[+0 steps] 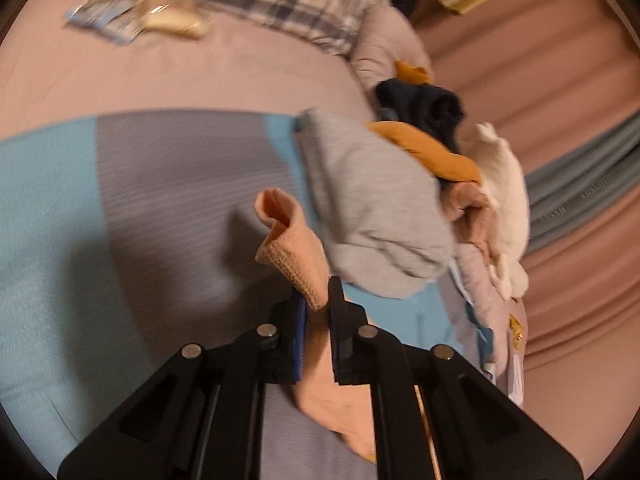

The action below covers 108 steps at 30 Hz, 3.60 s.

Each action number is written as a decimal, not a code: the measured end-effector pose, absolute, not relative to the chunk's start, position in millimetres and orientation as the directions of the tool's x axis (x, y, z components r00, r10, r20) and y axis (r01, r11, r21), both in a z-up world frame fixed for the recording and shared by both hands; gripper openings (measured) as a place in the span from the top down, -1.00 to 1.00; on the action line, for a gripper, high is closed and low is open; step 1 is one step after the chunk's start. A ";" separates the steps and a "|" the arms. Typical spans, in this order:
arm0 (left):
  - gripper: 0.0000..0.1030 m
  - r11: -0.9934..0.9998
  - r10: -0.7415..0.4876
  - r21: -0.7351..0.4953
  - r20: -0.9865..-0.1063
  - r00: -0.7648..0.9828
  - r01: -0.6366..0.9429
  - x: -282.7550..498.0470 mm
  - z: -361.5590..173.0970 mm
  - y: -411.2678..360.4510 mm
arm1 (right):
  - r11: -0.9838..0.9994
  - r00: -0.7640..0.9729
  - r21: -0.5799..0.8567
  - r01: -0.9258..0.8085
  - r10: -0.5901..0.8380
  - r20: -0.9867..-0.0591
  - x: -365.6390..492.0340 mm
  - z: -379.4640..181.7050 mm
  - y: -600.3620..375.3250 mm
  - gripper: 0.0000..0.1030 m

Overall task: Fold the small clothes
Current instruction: 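Lift the sleeve with the left gripper and fold it across the body, then open the left gripper to release the sleeve and withdraw, then move the right gripper to the onesie's leg end and grasp it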

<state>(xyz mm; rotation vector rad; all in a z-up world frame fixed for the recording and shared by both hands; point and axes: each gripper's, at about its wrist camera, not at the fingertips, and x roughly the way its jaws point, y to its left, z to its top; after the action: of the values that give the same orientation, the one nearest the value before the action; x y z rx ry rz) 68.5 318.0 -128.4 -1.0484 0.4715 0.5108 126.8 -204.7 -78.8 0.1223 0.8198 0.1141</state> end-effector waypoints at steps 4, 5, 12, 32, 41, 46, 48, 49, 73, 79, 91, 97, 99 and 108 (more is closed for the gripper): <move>0.82 0.456 0.151 -0.711 -0.531 0.834 -0.535 77.8 -100.9 301.2 | 0.988 0.677 0.151 -0.045 0.141 -0.722 124.6 -79.9 -208.2 -0.77; 0.82 0.473 0.141 -0.712 -0.520 0.842 -0.519 82.0 -92.9 295.0 | 0.987 0.677 0.153 -0.041 0.140 -0.723 123.7 -80.3 -209.9 -0.77; 0.83 0.583 0.071 -0.699 -0.465 0.883 -0.415 109.6 -50.4 247.9 | 0.986 0.690 0.164 -0.014 0.129 -0.712 119.5 -78.8 -220.5 -0.77; 0.82 0.836 -0.217 -0.531 -0.552 0.805 -0.138 193.7 -44.2 62.5 | 0.973 0.701 0.227 0.045 0.131 -0.701 115.5 -85.2 -251.6 -0.77; 0.82 0.883 -0.266 -0.460 -0.657 0.706 -0.096 218.4 -86.4 12.5 | 0.969 0.694 0.238 0.066 0.126 -0.709 115.5 -92.3 -262.2 -0.77; 0.82 0.891 -0.294 -0.446 -0.706 0.645 -0.082 226.5 -112.6 -7.6 | 0.968 0.689 0.238 0.077 0.121 -0.715 114.9 -95.8 -268.0 -0.77; 0.82 0.897 -0.290 -0.434 -0.722 0.628 -0.084 230.6 -119.5 -14.0 | 0.967 0.687 0.241 0.083 0.120 -0.716 114.3 -96.6 -270.3 -0.77; 0.82 0.899 -0.290 -0.430 -0.730 0.619 -0.086 231.7 -123.8 -16.0 | 0.966 0.686 0.243 0.084 0.121 -0.717 114.3 -97.5 -271.7 -0.77; -0.19 0.848 -0.424 -0.527 -0.738 0.525 -0.056 226.6 -135.0 -16.2 | 0.966 0.659 0.247 0.077 0.137 -0.739 120.3 -108.5 -271.5 -0.77; -0.49 0.843 -0.394 -0.533 -0.697 0.599 -0.067 202.7 -96.4 8.3 | 0.968 0.664 0.249 0.029 0.167 -0.729 131.2 -100.5 -260.6 -0.77; -0.52 0.865 -0.101 -0.393 -0.746 0.658 -0.312 138.7 -86.9 90.2 | 0.917 0.561 0.358 -0.176 0.392 -0.729 201.1 -99.6 -192.2 -0.59; -0.49 0.821 -0.069 -0.400 -0.778 0.625 -0.408 113.7 -108.2 120.1 | 0.930 0.487 0.310 -0.195 0.367 -0.792 239.2 -122.2 -148.1 -0.39; -0.49 0.811 -0.057 -0.396 -0.786 0.616 -0.430 107.9 -113.3 125.9 | 0.940 0.467 0.279 -0.197 0.340 -0.816 249.6 -131.7 -135.2 -0.34; -0.48 0.810 -0.028 -0.375 -0.793 0.608 -0.451 98.4 -116.6 133.8 | 0.969 0.417 0.109 -0.220 0.194 -0.888 270.9 -165.4 -101.5 0.13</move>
<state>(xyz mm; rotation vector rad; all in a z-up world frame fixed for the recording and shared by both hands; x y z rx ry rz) 98.4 133.8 -116.6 -0.5938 0.8942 0.2617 270.9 -101.5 -165.4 -0.0254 1.1112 0.2599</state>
